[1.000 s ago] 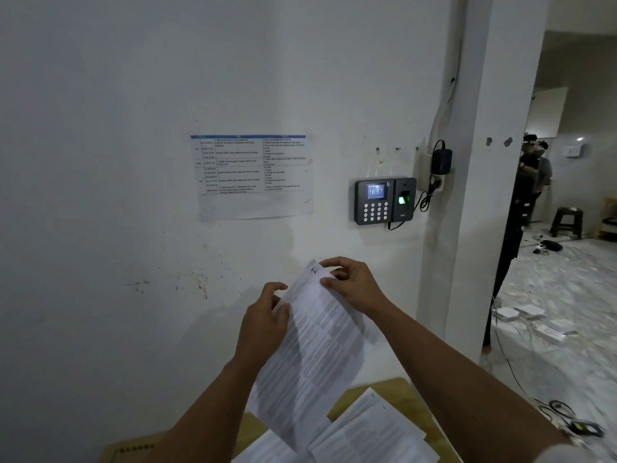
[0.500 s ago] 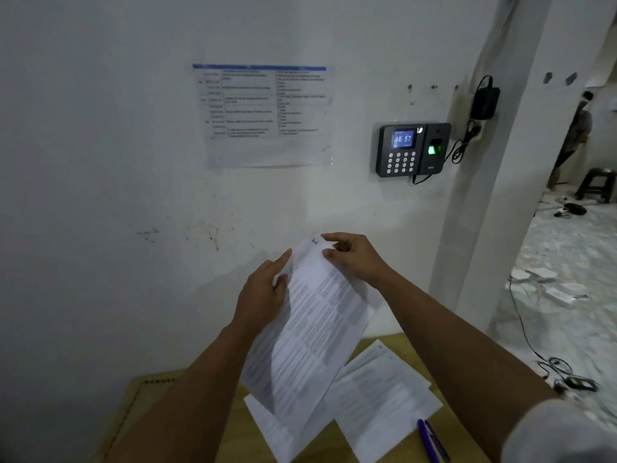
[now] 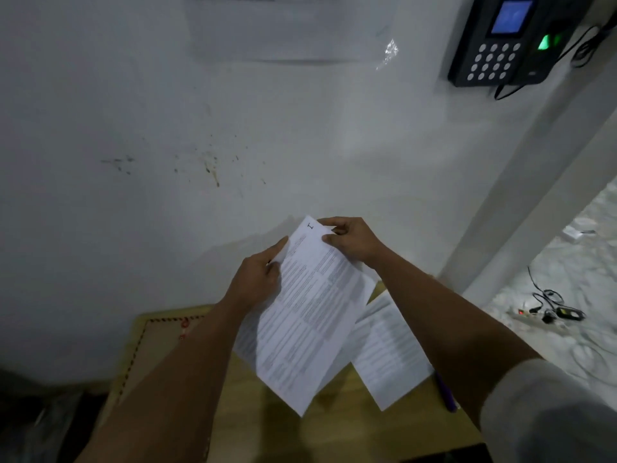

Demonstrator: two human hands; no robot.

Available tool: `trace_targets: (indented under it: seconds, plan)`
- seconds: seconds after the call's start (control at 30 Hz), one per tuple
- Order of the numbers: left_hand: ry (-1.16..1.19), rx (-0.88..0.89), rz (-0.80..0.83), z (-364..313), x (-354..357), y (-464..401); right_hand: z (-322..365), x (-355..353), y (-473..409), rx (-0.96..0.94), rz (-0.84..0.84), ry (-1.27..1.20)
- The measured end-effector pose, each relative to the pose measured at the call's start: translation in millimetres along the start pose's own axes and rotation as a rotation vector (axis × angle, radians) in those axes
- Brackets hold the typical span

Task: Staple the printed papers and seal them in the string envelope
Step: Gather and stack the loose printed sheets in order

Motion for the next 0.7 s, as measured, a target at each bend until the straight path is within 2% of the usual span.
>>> trace_targets:
  seconds: [0.2,0.33,0.4,0.47,0.53,0.7]
  plan:
    - [-0.003,-0.145,0.126,86,47,-6,-103,41,-36,0.213,0.018,0.018]
    - [0.018,-0.186,0.223,163,84,-5,-197,46,-56,0.387,-0.077,0.370]
    - [-0.004,-0.223,0.248,194,96,-2,-243,48,-56,0.504,-0.053,0.578]
    - [-0.023,-0.258,0.262,215,102,0,-277,54,-48,0.654,-0.008,0.679]
    - [-0.004,-0.287,0.283,232,108,2,-293,61,-40,0.767,0.013,0.768]
    - [0.060,-0.295,0.346,257,113,0,-304,65,-42,0.750,-0.028,0.916]
Point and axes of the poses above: each hand's wrist, its own y-axis away from the middle knuckle, its own x-axis out of the palm, z = x × y, the point moved 6 cm from there along -y, towards the middle knuckle, and after that the axes turned 7 degrees about -y, right-handed, at the moved point
